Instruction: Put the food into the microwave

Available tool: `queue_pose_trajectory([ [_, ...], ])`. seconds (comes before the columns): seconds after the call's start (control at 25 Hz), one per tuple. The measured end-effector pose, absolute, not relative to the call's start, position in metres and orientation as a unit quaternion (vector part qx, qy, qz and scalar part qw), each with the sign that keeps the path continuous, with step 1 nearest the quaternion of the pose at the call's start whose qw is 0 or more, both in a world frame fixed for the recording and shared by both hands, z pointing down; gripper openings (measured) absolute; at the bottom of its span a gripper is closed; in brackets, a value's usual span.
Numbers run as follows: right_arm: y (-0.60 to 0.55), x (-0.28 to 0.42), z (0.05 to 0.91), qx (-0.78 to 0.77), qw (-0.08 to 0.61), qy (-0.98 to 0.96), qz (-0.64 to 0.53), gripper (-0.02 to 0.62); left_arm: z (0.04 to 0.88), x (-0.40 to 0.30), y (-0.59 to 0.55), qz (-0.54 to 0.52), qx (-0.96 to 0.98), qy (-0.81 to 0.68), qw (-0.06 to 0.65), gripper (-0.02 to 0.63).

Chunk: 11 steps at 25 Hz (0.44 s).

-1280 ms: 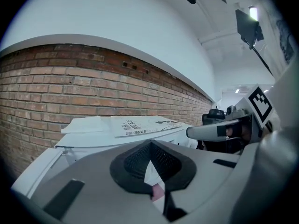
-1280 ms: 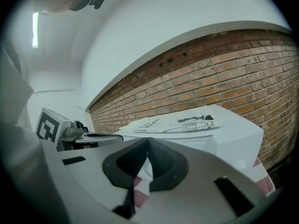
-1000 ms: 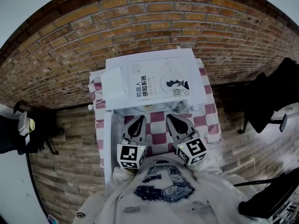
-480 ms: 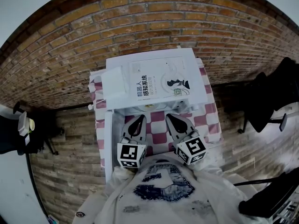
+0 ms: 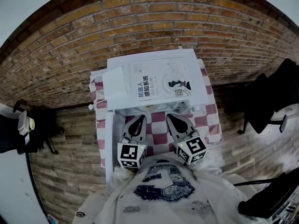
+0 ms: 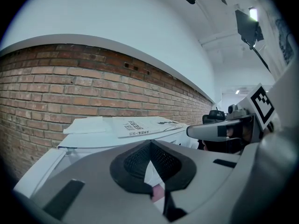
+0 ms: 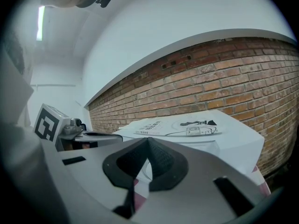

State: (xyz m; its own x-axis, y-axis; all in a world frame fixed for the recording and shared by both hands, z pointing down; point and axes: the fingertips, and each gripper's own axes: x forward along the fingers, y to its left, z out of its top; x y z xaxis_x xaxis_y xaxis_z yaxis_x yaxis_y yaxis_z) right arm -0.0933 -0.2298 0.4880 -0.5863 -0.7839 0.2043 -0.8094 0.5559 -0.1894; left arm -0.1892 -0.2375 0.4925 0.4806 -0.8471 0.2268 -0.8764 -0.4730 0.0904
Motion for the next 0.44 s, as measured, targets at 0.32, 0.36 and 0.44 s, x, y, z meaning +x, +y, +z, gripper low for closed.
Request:
queue_pose_trajectory([
  [0.32, -0.2318, -0.0918, 0.4927, 0.452, 0.052, -0.88, 0.139, 0.014, 0.4932, -0.1881, -0.2391, 0.074, 0.855, -0.503, 0.103, 0.008],
  [0.36, -0.232, -0.0915, 0.493, 0.452, 0.053, -0.879, 0.139, 0.014, 0.4936, -0.1878, -0.2393, 0.075, 0.855, -0.503, 0.103, 0.008],
  [0.44, -0.2324, -0.0911, 0.4934, 0.452, 0.053, -0.879, 0.14, 0.014, 0.4941, -0.1874, -0.2397, 0.074, 0.855, -0.503, 0.103, 0.008],
])
